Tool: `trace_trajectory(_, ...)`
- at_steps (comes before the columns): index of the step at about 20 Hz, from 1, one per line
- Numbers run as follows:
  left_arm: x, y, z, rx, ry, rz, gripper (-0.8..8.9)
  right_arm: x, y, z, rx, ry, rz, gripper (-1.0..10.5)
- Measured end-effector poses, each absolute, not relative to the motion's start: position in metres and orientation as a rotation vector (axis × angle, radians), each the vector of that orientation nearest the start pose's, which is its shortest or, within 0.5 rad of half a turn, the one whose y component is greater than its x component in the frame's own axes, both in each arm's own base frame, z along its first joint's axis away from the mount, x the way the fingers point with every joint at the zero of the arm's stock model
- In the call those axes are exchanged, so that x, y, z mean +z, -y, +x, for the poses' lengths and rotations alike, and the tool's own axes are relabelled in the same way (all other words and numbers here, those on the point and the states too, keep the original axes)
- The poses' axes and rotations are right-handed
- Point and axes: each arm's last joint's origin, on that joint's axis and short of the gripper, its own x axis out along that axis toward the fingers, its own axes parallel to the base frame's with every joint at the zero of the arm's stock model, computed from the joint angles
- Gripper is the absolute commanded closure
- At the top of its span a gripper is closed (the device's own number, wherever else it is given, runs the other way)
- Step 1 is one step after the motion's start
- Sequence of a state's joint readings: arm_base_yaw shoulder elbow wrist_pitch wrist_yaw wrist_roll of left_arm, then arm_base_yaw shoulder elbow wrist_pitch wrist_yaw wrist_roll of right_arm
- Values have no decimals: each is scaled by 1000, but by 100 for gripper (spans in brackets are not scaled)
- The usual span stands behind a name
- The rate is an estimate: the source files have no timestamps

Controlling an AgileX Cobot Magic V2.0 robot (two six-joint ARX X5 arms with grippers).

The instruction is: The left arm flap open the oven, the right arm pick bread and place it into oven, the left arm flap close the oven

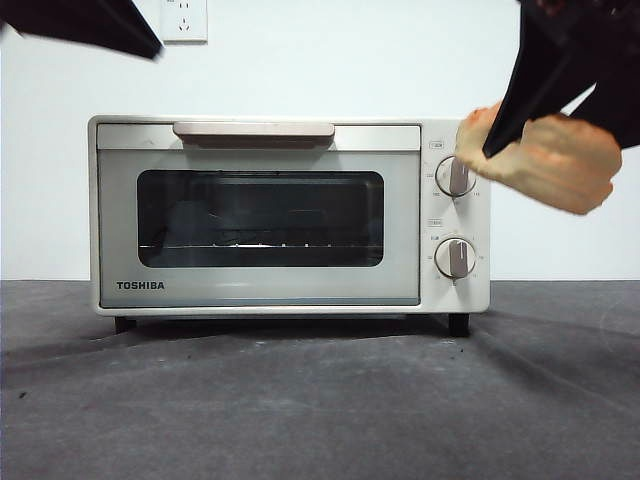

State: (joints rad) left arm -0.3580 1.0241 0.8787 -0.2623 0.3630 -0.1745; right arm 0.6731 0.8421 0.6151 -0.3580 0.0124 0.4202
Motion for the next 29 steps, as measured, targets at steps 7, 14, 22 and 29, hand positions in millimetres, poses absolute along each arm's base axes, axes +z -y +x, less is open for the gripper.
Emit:
trace_trajectory(7,308,123,252,-687,-490,-118,795,257,-105,132,532,-665,207,784)
trace_trajectory(14,295,139,270,-679,-517,-61,796,257,-105,132,532,-664,207,784)
trace_trajectory(22,296,152,263,-717,-577,-16,797,257,-105,132,533,-663,204,783)
trace_trajectory(29,277,167,228,-828,-895,43,796,257,-105,132,534,-662,203,783)
